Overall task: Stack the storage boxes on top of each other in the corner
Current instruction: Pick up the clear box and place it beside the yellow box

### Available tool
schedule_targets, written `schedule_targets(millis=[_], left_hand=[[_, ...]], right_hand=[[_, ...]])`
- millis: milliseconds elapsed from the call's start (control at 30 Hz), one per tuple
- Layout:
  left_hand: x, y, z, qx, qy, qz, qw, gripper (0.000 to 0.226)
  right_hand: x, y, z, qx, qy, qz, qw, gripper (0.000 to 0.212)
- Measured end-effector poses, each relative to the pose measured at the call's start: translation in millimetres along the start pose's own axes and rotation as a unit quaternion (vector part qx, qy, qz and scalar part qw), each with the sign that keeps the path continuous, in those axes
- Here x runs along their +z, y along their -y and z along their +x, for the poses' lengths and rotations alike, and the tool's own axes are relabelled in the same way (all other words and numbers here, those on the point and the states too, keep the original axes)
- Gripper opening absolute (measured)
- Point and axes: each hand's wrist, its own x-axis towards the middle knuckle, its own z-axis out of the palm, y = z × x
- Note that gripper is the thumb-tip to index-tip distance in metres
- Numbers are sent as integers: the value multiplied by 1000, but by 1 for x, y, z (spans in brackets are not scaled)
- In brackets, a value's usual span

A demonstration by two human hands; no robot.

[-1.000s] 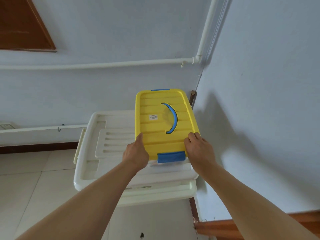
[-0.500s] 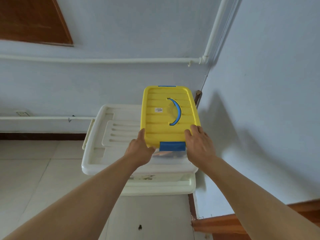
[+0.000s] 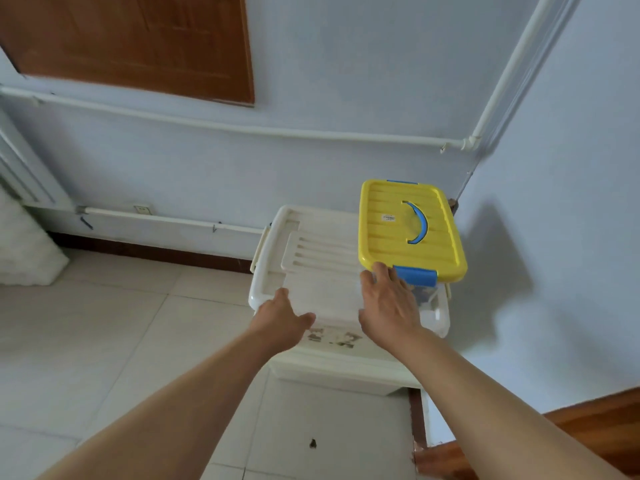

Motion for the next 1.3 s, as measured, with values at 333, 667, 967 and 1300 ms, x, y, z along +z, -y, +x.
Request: schedule_targets(millis=[333, 667, 967, 1300], left_hand=[[-76, 174, -80, -3, -15, -16, 1000, 68], [-158, 366, -178, -150, -70, -57, 985, 66], [-146, 460, -237, -222, -110, -37, 968, 65], [-164, 565, -244, -209, -109, -50, 971, 65]], right_hand=[[7, 183, -71, -7, 29, -7, 1000, 32], [21, 373, -132, -121, 59, -3, 991, 28], [48, 475, -175, -206, 86, 30, 974, 33], [83, 586, -211, -200, 133, 26, 970, 29]])
